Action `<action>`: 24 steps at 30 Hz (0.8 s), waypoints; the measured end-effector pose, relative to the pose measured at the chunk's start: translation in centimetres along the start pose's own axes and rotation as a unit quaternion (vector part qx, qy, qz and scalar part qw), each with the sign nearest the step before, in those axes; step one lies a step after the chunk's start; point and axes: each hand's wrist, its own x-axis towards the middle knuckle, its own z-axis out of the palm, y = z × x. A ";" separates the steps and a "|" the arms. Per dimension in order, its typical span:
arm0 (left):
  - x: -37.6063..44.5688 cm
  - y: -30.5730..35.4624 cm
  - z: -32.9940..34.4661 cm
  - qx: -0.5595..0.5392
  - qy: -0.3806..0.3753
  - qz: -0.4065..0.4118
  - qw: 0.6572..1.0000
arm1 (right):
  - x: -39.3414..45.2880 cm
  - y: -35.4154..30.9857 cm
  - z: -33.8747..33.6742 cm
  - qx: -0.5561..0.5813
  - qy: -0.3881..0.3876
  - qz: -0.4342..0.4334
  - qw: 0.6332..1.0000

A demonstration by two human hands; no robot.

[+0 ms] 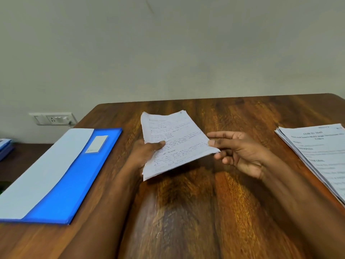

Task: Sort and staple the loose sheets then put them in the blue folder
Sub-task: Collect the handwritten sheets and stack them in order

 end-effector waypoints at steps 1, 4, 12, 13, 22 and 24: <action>-0.2 0.3 0.1 0.013 -0.003 -0.007 1.000 | 0.0 -0.1 0.1 -0.005 -0.001 -0.001 1.000; 0.1 0.5 -0.1 0.061 -0.006 -0.013 0.998 | -0.1 -0.2 0.3 -0.016 0.001 0.004 1.000; 0.8 -0.1 -0.4 0.066 0.019 -0.006 0.998 | -0.7 -0.6 0.4 -0.067 0.001 -0.003 0.998; 0.6 -0.3 -0.3 0.042 0.018 0.006 0.999 | -0.8 -0.6 0.3 -0.077 -0.003 0.005 0.997; 0.5 -2.1 0.8 0.028 0.087 0.166 0.982 | 0.6 0.9 -1.2 -0.254 0.098 0.022 0.962; 0.5 -2.3 0.8 0.030 0.080 0.169 0.982 | 1.0 1.0 -1.7 -0.242 0.108 0.030 0.964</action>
